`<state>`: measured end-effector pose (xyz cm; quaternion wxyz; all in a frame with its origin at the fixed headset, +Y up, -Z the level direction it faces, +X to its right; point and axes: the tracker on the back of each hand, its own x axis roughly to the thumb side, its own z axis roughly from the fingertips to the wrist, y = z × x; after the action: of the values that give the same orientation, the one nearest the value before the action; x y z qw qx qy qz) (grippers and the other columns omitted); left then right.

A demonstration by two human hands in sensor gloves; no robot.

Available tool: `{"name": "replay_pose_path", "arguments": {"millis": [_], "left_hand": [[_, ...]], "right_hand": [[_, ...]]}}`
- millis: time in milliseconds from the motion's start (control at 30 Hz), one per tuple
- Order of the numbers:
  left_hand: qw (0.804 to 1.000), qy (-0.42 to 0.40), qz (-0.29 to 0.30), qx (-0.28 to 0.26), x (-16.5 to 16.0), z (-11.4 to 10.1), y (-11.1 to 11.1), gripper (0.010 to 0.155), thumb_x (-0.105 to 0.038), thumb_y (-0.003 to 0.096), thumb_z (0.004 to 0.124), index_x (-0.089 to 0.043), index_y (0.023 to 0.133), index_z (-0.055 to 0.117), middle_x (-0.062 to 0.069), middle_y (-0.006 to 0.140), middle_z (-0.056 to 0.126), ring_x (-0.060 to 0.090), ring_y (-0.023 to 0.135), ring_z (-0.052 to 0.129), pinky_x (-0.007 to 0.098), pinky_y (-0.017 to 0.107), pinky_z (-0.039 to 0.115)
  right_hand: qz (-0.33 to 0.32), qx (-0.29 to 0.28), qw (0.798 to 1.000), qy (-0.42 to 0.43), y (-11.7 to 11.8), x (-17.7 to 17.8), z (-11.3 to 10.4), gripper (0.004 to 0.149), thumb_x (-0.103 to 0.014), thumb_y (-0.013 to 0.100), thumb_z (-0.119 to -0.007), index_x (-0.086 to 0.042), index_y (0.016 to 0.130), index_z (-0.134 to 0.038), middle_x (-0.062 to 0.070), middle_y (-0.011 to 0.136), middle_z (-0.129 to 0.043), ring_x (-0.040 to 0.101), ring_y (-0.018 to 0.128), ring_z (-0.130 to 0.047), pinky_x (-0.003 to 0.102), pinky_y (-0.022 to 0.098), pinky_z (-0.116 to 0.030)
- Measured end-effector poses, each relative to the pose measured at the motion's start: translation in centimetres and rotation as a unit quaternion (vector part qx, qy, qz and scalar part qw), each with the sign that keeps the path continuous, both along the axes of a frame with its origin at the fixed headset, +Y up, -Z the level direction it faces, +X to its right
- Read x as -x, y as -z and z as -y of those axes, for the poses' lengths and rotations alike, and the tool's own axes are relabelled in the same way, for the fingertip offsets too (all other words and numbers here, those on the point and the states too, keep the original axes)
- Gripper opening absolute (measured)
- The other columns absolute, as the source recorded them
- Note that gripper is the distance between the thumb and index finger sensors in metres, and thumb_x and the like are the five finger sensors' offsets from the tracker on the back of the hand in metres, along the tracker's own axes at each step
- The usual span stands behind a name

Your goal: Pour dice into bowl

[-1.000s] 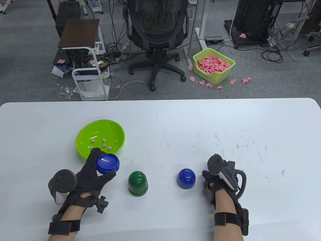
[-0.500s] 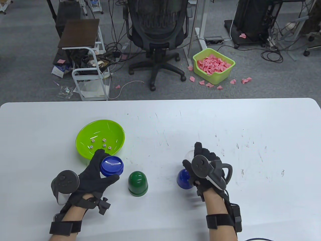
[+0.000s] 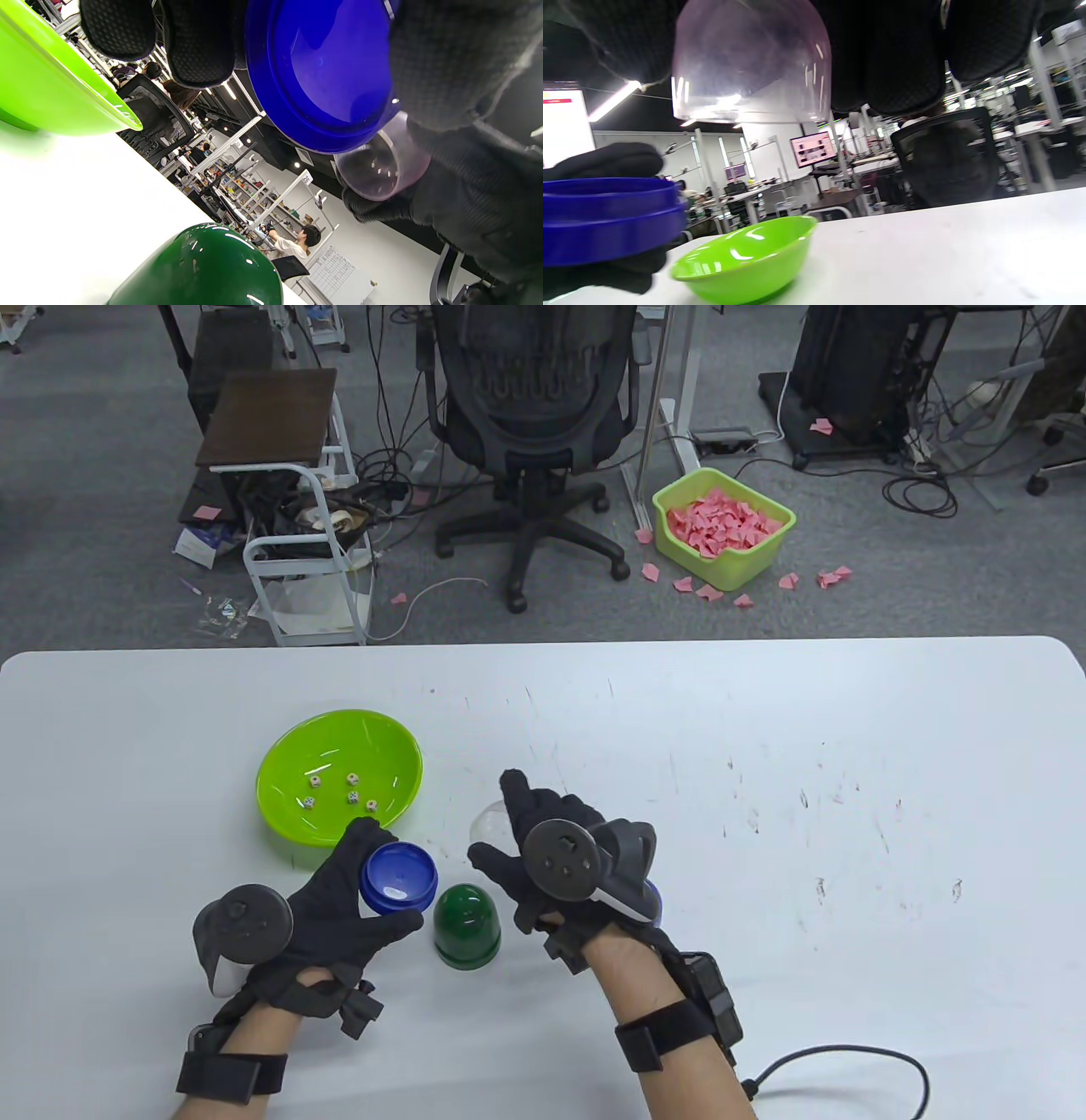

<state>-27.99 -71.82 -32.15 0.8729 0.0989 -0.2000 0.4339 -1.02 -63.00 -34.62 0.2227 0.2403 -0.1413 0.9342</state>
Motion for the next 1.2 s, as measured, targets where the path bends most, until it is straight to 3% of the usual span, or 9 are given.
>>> {"name": "replay_pose_path", "arguments": {"millis": [367,767,933,1200], "left_hand": [[1.000,0.013,0.007,-0.004,-0.4,0.0,-0.1,0.108,-0.064,0.0317,0.096,-0.022,0.111,0.035,0.010,0.110,0.066,0.033,0.090,0.081,0.060,0.071,0.069],[1.000,0.012,0.011,-0.006,-0.6,0.0,-0.1,0.108,-0.064,0.0322,0.096,-0.022,0.111,0.035,0.010,0.110,0.066,0.033,0.090,0.081,0.060,0.071,0.069],[1.000,0.010,0.008,-0.007,-0.4,-0.1,-0.1,0.108,-0.064,0.0323,0.096,-0.022,0.111,0.035,0.010,0.110,0.066,0.033,0.090,0.081,0.060,0.071,0.069],[1.000,-0.011,-0.005,-0.001,0.4,-0.2,0.1,0.108,-0.064,0.0331,0.095,-0.021,0.111,0.035,0.010,0.110,0.066,0.033,0.090,0.081,0.060,0.071,0.069]], "right_hand": [[-0.069,0.025,0.997,-0.014,-0.2,5.4,-0.2,0.083,-0.057,0.045,-0.078,-0.002,0.104,-0.058,0.029,0.087,-0.085,0.051,0.063,-0.088,0.070,0.054,-0.071],[-0.090,0.041,0.994,-0.049,-0.7,6.8,0.1,0.084,-0.057,0.045,-0.079,-0.001,0.104,-0.059,0.029,0.087,-0.085,0.052,0.063,-0.088,0.070,0.054,-0.070],[-0.095,0.034,0.994,-0.050,-0.9,6.3,-0.2,0.087,-0.059,0.045,-0.076,-0.003,0.107,-0.052,0.029,0.095,-0.080,0.054,0.068,-0.085,0.071,0.056,-0.068],[-0.053,0.025,0.997,-0.055,-0.6,1.1,0.1,0.087,-0.061,0.044,-0.077,-0.004,0.107,-0.054,0.029,0.099,-0.076,0.056,0.074,-0.081,0.072,0.057,-0.067]]}}
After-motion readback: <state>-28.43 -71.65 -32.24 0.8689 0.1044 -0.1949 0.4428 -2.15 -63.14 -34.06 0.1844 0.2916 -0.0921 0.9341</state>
